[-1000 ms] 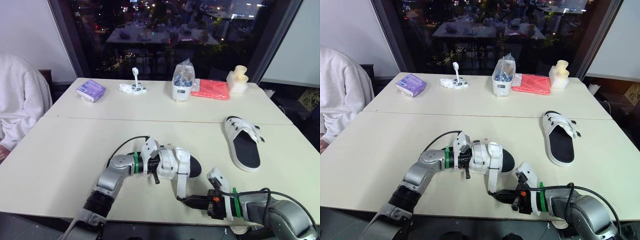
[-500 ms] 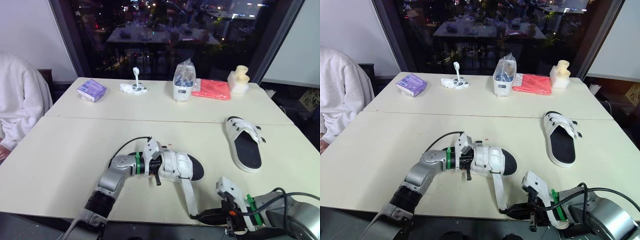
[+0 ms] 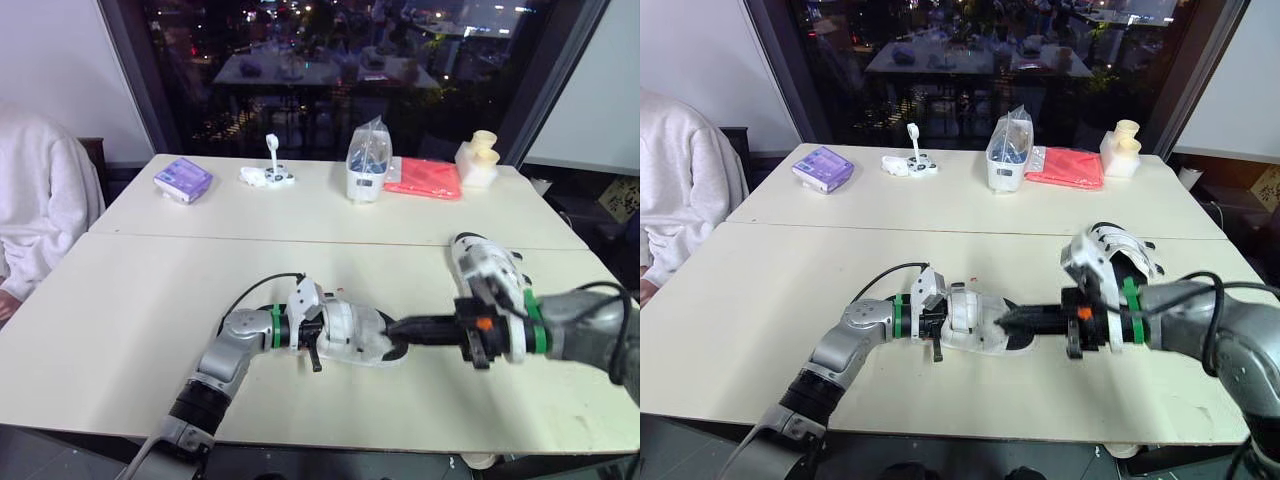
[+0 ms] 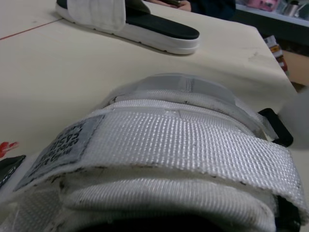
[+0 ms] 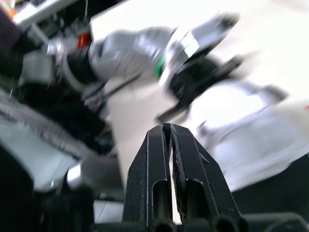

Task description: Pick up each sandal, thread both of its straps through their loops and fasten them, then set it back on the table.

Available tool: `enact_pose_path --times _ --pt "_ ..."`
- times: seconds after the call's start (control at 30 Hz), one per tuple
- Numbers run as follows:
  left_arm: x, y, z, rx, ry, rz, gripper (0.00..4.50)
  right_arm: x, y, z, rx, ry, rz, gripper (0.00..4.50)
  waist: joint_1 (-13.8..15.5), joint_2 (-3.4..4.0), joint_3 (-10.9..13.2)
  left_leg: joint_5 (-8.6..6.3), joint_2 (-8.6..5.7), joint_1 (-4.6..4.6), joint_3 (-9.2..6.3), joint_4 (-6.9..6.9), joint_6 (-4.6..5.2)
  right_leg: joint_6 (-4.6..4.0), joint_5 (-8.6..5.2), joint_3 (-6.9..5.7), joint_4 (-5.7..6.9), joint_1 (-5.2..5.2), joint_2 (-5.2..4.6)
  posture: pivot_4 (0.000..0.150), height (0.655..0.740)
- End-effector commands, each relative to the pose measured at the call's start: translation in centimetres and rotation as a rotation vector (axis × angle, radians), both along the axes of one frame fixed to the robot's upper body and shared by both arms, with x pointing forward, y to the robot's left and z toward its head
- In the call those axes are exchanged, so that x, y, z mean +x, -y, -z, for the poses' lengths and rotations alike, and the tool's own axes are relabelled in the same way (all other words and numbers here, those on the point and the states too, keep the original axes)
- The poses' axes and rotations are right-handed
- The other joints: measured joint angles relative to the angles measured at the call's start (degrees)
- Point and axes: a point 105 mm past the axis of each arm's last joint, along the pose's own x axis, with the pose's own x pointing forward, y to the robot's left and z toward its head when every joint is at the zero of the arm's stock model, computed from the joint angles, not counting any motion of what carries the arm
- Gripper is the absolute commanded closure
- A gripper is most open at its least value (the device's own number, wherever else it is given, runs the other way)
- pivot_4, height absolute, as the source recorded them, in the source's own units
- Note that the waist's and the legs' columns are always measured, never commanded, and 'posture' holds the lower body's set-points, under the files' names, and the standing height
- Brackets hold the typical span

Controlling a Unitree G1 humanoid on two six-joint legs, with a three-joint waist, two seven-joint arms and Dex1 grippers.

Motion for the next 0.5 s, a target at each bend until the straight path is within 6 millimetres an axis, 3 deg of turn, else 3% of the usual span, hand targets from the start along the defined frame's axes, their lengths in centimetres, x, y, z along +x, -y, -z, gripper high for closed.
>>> enact_pose_path --times 0.03,0.3,0.5 --pt "-0.4 0.3 1.5 0.035 -0.041 0.012 4.5 3.0 0.6 -0.2 0.064 -0.008 0.103 4.41 -0.1 0.03 0.0 -0.01 -0.02 0.0 0.03 0.0 0.01 0.0 0.0 0.01 -0.01 -0.01 -0.03 0.15 0.74" --pt "-0.6 0.0 1.6 0.037 -0.041 0.005 4.5 8.4 1.8 0.5 0.178 -0.078 0.309 4.41 -0.2 0.26 -0.1 -0.01 -0.06 -0.02 0.06 -0.01 0.02 -0.02 0.03 0.02 0.01 -0.04 -0.07 0.15 0.74" --pt "-0.6 -0.4 1.6 0.041 -0.042 -0.008 4.5 8.5 1.2 0.6 0.184 -0.118 0.298 4.41 -0.2 0.38 -0.1 -0.01 -0.06 -0.03 0.07 -0.09 0.02 -0.04 0.06 0.01 0.03 -0.09 -0.07 0.15 0.74"
